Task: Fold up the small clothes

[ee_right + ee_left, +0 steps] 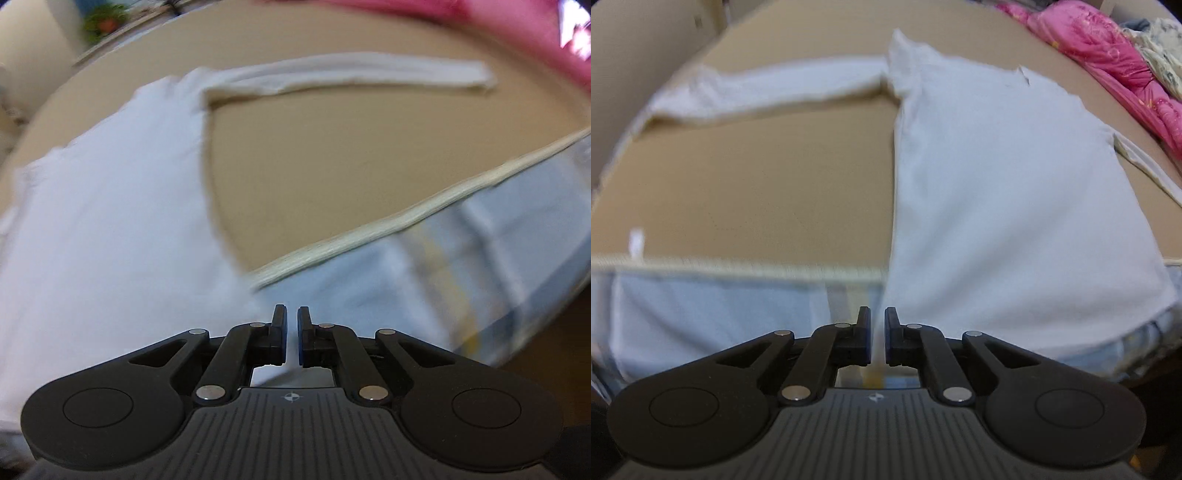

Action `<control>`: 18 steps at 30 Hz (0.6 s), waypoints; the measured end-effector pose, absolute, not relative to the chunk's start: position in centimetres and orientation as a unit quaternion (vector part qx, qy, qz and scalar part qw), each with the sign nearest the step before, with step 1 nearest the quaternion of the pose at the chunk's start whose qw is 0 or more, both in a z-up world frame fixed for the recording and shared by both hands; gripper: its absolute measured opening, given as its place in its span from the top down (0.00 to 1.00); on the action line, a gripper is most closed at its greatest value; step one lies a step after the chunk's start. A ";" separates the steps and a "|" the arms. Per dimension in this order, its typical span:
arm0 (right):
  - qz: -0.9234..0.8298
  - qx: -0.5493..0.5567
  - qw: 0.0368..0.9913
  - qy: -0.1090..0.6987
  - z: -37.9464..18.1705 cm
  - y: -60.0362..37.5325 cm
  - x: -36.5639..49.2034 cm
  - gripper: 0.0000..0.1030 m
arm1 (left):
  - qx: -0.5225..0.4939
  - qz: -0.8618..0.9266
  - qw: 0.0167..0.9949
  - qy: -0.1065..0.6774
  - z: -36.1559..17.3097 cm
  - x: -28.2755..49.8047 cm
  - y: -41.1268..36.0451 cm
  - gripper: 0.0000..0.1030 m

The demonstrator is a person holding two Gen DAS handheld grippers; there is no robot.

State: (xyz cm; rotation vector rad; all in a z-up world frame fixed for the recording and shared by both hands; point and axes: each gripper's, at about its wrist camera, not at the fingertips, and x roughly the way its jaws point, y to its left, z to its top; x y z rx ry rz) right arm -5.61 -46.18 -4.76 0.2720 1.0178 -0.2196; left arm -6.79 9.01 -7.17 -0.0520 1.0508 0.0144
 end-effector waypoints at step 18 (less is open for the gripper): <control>0.022 0.101 0.935 0.341 0.9 -41.0 -2.3 0.69 | -0.168 0.060 0.899 0.399 -2.3 -0.3 17.1 0.80</control>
